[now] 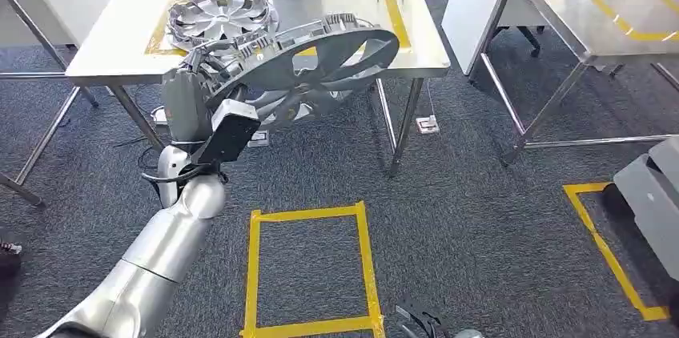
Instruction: Take the parts from the cabinet and place them on the table.
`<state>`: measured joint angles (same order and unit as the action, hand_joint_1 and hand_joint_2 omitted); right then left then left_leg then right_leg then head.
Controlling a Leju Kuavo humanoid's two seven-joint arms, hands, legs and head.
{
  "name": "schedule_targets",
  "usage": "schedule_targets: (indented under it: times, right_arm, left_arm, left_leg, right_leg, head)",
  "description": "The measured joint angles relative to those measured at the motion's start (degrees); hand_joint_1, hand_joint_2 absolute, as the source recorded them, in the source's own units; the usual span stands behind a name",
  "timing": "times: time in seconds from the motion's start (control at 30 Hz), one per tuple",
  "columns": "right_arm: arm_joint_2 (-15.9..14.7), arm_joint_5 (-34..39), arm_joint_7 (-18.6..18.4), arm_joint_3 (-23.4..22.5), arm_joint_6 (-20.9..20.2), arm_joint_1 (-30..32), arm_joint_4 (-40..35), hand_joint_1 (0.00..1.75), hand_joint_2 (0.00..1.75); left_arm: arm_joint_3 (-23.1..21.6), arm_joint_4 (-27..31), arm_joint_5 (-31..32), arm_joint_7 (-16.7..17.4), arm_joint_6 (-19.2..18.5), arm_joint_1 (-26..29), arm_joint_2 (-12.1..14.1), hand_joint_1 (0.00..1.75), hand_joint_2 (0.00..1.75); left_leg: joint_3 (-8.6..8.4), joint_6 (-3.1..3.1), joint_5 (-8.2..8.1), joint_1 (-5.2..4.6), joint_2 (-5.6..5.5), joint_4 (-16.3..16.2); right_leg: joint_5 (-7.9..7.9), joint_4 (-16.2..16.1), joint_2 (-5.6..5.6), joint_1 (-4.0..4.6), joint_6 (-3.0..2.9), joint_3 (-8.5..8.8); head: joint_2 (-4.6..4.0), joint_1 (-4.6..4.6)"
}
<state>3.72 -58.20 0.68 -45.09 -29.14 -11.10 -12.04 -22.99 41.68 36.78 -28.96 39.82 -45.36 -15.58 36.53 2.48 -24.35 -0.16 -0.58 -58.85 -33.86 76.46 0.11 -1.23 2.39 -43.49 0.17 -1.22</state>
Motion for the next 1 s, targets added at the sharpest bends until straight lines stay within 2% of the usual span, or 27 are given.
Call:
schedule_targets:
  times: [0.03, 0.07, 0.13, 0.17, 0.2, 0.27, 0.3, 0.33, 0.37, 0.4, 0.43, 0.47, 0.5, 0.53, 0.57, 0.63, 0.67, 0.7, 0.77, 0.8, 0.83, 0.87, 0.9, 0.93, 0.97, 1.0]
  right_arm:
    - [0.00, -0.05, 0.00, 0.00, 0.00, 0.05, 0.00, 0.00, 0.00]
    - [0.00, -0.11, -0.02, 0.00, 0.00, 0.04, 0.00, 0.00, 0.00]
    - [0.00, -0.42, -0.22, 0.00, 0.00, -0.12, 0.00, 0.00, 0.00]
    - [0.15, -0.50, -0.28, 0.00, 0.02, -0.30, 0.00, 0.00, 0.00]
    - [0.15, -0.55, -0.35, 0.00, 0.02, -0.41, 0.00, 0.00, 0.00]
    - [0.20, -0.61, -0.81, 0.00, 0.02, -0.41, 0.00, 0.00, 0.00]
    - [0.22, -0.61, -0.83, 0.00, 0.02, -0.47, 0.00, 0.00, 0.00]
    - [0.37, -0.61, -0.87, 0.00, 0.02, -0.47, 0.00, 0.00, 0.00]
    - [0.37, -0.61, -0.85, 0.00, 0.02, -0.55, 0.00, 0.00, 0.00]
    - [0.37, -0.61, -0.85, 0.00, 0.11, -0.67, -0.02, 0.00, 0.00]
    - [0.37, -0.61, -0.85, 0.00, 0.11, -0.70, 0.00, 0.00, 0.00]
    - [0.39, -0.61, -0.85, 0.00, 0.11, -0.66, 0.00, 0.00, 0.00]
    - [0.39, -0.64, -0.85, 0.00, 0.11, -0.53, 0.00, 0.00, 0.00]
    - [0.39, -0.70, -0.85, 0.00, 0.11, -0.45, 0.00, 0.00, 0.00]
    - [0.39, -0.77, -0.85, 0.00, 0.11, -0.41, 0.00, 0.00, 0.00]
    - [0.48, -0.77, -0.83, 0.00, 0.11, -0.46, 0.00, 0.00, 0.00]
    - [0.52, -0.77, -0.83, 0.00, 0.11, -0.51, 0.00, 0.00, 0.00]
    - [0.52, -0.77, -0.83, 0.00, 0.20, -0.77, 0.00, 0.00, 0.00]
    - [0.55, -0.94, -0.83, 0.00, 0.17, -0.73, 0.00, 0.00, 0.00]
    - [0.55, -0.94, -0.83, 0.00, 0.17, -0.77, 0.00, 0.00, 0.00]
    - [0.57, -0.94, -0.81, 0.00, 0.17, -0.79, 0.00, 0.00, 0.00]
    - [0.63, -0.94, -0.76, 0.00, 0.17, -0.92, 0.00, 0.00, 0.00]
    - [0.66, -0.94, -0.76, 0.02, 0.17, -0.96, 0.00, 0.00, 0.00]
    - [0.66, -0.94, -0.81, 0.02, 0.17, -0.99, 0.00, 0.00, 0.00]
    - [0.68, -0.94, -0.85, 0.02, 0.17, -0.87, 0.00, 0.00, 0.00]
    - [0.68, -0.96, -0.85, 0.02, 0.17, -0.66, 0.00, 0.00, 0.00]
  left_arm:
    - [0.00, 0.04, 0.09, -0.02, 0.00, 0.31, 0.07, 1.75, 1.75]
    - [0.02, 0.15, 0.15, 0.00, 0.00, 0.54, 0.11, 1.75, 1.75]
    - [0.15, 0.50, 0.72, 0.00, 0.00, 0.62, 0.13, 1.75, 1.75]
    - [0.37, 0.70, 1.05, -0.02, 0.02, 0.62, 0.13, 1.75, 1.75]
    - [0.59, 0.83, 1.16, -0.02, 0.04, 0.63, 0.22, 1.75, 1.75]
    - [0.72, 0.87, 1.62, -0.06, 0.07, 0.73, 0.37, 1.75, 1.75]
    - [0.76, 0.94, 1.66, -0.07, 0.05, 0.75, 0.44, 1.75, 1.75]
    - [0.83, 1.22, 1.70, -0.04, 0.04, 0.89, 0.48, 1.75, 1.75]
    - [0.85, 1.36, 1.84, -0.13, 0.04, 0.91, 0.50, 1.75, 1.75]
    - [0.92, 1.38, 1.81, -0.22, 0.07, 0.92, 0.55, 1.75, 1.75]
    - [0.96, 1.38, 1.82, -0.22, 0.11, 0.98, 0.63, 1.75, 1.75]
    - [0.98, 1.38, 1.81, -0.20, 0.11, 1.14, 0.80, 1.75, 1.75]
    - [1.01, 1.38, 1.79, -0.20, 0.11, 1.46, 0.94, 1.75, 1.75]
    - [1.01, 1.38, 1.88, -0.22, 0.11, 1.76, 1.11, 1.75, 1.75]
    - [1.01, 1.38, 1.99, -0.22, 0.11, 2.03, 1.27, 1.75, 1.75]
    - [1.05, 1.62, 2.34, -0.46, 0.11, 2.13, 1.33, 1.75, 1.75]
    - [1.11, 1.55, 2.45, -0.59, 0.11, 2.11, 1.49, 1.75, 1.75]
    - [1.25, 1.71, 2.98, -0.77, 0.13, 2.08, 1.44, 1.75, 1.75]
    - [1.92, 1.81, 4.34, -1.07, 0.15, 2.38, 1.35, 1.75, 1.75]
    - [2.36, 1.90, 5.60, -1.07, 0.15, 2.49, 1.35, 1.75, 1.75]
    - [2.71, 2.21, 6.94, -1.09, 0.17, 2.80, 1.29, 1.75, 1.75]
    - [3.02, 2.38, 7.83, -1.16, 0.18, 2.84, 1.29, 1.75, 1.75]
    - [3.21, 2.38, 7.91, -1.20, 0.18, 2.86, 1.20, 1.75, 1.75]
    - [3.69, 2.38, 8.04, -1.18, 0.18, 3.01, 1.01, 1.75, 1.75]
    - [3.91, 2.40, 8.51, -0.98, 0.18, 3.23, 0.96, 1.75, 1.75]
    - [4.13, 2.49, 9.45, -0.79, 0.18, 3.50, 0.98, 1.75, 1.75]
  left_leg:
    - [-0.08, -0.16, -0.13, 0.05, -0.11, -0.13]
    - [-0.17, -0.41, -0.38, 0.15, -0.25, -0.32]
    - [-0.26, -1.15, -1.15, 0.39, -0.50, -1.19]
    - [-0.05, -1.67, -1.49, 0.06, -0.59, -1.49]
    - [0.03, -2.03, -1.69, -0.01, -0.68, -1.56]
    - [-0.34, -2.68, -1.79, 0.03, -0.68, -1.15]
    - [-0.49, -3.12, -2.08, 0.10, -0.67, -1.11]
    - [-0.25, -3.45, -2.30, 0.29, -0.48, -1.60]
    - [0.56, -3.67, -2.94, 0.22, -0.17, -3.50]
    - [2.72, -3.91, -4.39, 0.35, -0.09, -7.54]
    - [5.71, -4.13, -6.04, 0.43, 0.01, -12.57]
    - [7.93, -4.26, -6.85, 0.45, 0.05, -16.13]
    - [10.09, -4.28, -6.55, 0.46, 0.08, -18.81]
    - [10.49, -4.22, -4.75, 0.46, 0.10, -18.09]
    - [9.49, -4.01, -1.52, 0.45, 0.11, -14.61]
    - [5.59, -3.43, 5.14, 0.42, 0.25, -4.31]
    - [4.55, -3.27, 4.23, 0.19, 0.22, -3.25]
    - [3.14, -2.82, 2.61, -0.19, 0.24, -1.04]
    - [3.05, -1.80, 1.98, -0.29, 0.19, -0.85]
    - [2.38, -1.32, 1.64, -0.15, 0.10, -0.54]
    - [1.30, -1.08, 1.39, 0.25, 0.02, 0.07]
    - [0.40, -0.59, 0.87, 0.17, 0.00, 0.39]
    - [0.01, -0.45, 0.58, 0.15, -0.01, 0.52]
    - [-0.65, -0.38, -0.08, 0.13, -0.17, 0.55]
    - [-1.29, -0.32, -0.75, 0.07, -0.25, 0.55]
    - [-2.02, -0.29, -1.36, -0.02, -0.31, 0.55]
  right_leg:
    - [1.36, -0.87, -0.01, -0.11, 0.04, 0.03]
    - [3.70, -4.04, -0.01, -0.27, 0.08, 1.28]
    - [9.19, -15.01, -0.08, -0.66, 0.23, 6.35]
    - [7.59, -16.36, 0.10, -0.31, 0.04, 7.16]
    - [7.79, -16.50, 0.33, -0.28, -0.66, 7.27]
    - [7.45, -16.37, 0.29, 0.03, -1.38, 7.31]
    - [7.41, -16.54, 0.32, -0.24, -1.86, 7.60]
    - [7.32, -16.79, 0.27, -0.46, -2.26, 8.21]
    - [6.94, -16.79, 0.24, -0.49, -2.85, 8.71]
    - [6.60, -16.79, 0.15, -0.46, -3.30, 9.15]
    - [6.13, -16.79, 0.14, -0.39, -3.42, 9.67]
    - [5.73, -16.79, 0.15, -0.37, -3.46, 10.12]
    - [5.12, -16.79, 0.20, -0.36, -3.42, 10.89]
    - [4.54, -16.79, 0.29, -0.37, -3.38, 11.67]
    - [3.85, -16.79, 0.36, -0.38, -3.28, 12.60]
    - [2.39, -16.81, 0.40, -0.38, -2.87, 14.44]
    - [1.92, -17.00, 0.34, -0.34, -2.57, 14.54]
    - [1.49, -17.14, 0.45, -0.10, -1.86, 14.51]
    - [2.11, -17.61, 0.37, -0.21, -1.24, 15.43]
    - [2.73, -17.05, 0.38, -0.18, -1.06, 15.49]
    - [2.89, -15.53, 0.30, -0.27, -0.99, 14.58]
    - [3.64, -12.05, 0.16, -0.18, -0.95, 12.78]
    - [3.44, -9.55, 0.16, -0.21, -0.94, 11.01]
    - [1.83, -5.04, 0.17, -0.07, -0.84, 7.36]
    - [-0.44, -2.45, 0.18, 0.07, -0.76, 4.74]
    - [-2.06, -1.43, 0.17, 0.14, -0.75, 3.02]
  head:
    - [0.00, 0.00]
    - [0.00, 0.00]
    - [0.00, 0.00]
    - [0.00, 0.00]
    - [0.00, -0.11]
    - [0.00, -0.07]
    - [0.00, -0.07]
    - [0.00, -0.02]
    - [0.00, -0.33]
    - [0.00, -0.28]
    - [0.00, -0.28]
    - [0.00, -0.31]
    - [0.00, -0.28]
    - [0.00, -0.31]
    - [0.00, -0.31]
    - [0.00, -0.31]
    - [0.00, -0.22]
    - [0.00, -0.37]
    - [0.00, -0.35]
    - [0.00, -0.31]
    - [0.00, -0.28]
    - [0.00, -0.28]
    - [0.00, -0.17]
    - [0.00, -0.17]
    - [0.00, -0.18]
    - [0.00, -0.15]
